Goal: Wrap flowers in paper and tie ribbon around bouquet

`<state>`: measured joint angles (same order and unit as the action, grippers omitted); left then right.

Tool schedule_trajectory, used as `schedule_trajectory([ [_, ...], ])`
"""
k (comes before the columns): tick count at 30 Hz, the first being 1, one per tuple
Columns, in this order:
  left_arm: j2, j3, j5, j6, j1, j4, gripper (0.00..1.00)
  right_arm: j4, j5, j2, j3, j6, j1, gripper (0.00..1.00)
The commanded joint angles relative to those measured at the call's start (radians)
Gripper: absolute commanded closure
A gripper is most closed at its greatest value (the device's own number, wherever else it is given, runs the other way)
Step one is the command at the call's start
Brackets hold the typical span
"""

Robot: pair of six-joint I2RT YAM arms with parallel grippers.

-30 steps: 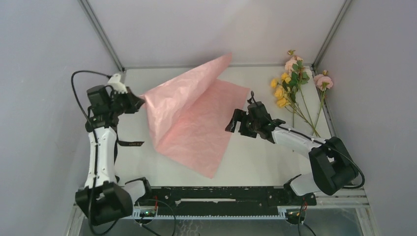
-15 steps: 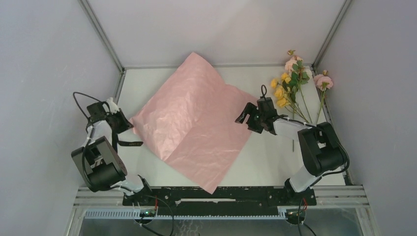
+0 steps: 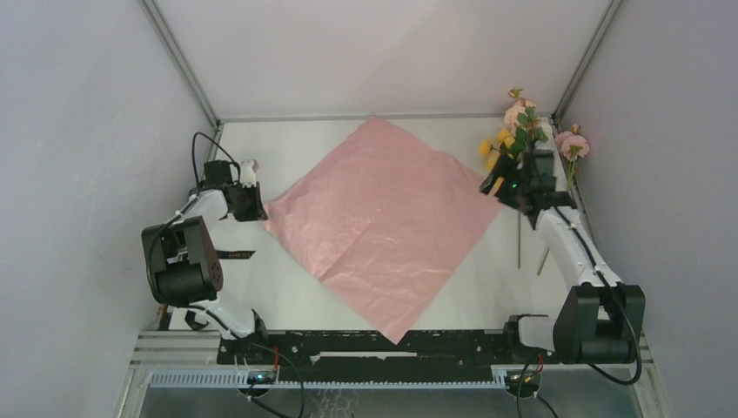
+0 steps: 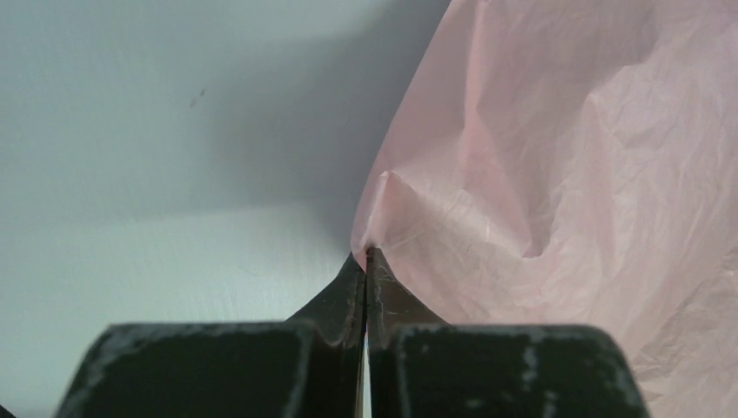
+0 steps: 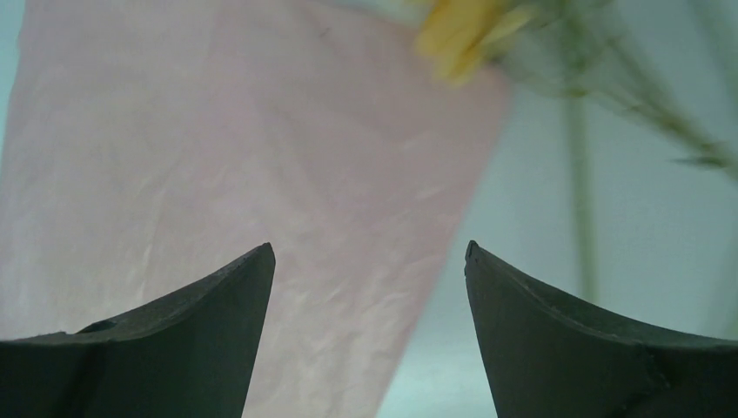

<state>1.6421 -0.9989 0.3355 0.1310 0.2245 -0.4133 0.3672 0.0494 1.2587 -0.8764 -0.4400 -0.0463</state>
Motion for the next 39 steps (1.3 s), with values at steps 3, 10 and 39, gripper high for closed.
schedule_trajectory([
  [3,-0.129,0.055,0.018,-0.019,0.047,-0.038,0.93,0.265,-0.003,0.092,-0.288,0.245,0.283,0.11],
  [10,-0.322,0.070,-0.117,0.019,0.111,-0.026,0.11,0.283,0.015,0.386,-0.634,0.326,0.399,0.19],
  [39,-0.316,0.023,-0.076,0.092,0.079,-0.071,0.01,0.259,-0.639,0.860,-1.043,0.712,0.256,1.00],
])
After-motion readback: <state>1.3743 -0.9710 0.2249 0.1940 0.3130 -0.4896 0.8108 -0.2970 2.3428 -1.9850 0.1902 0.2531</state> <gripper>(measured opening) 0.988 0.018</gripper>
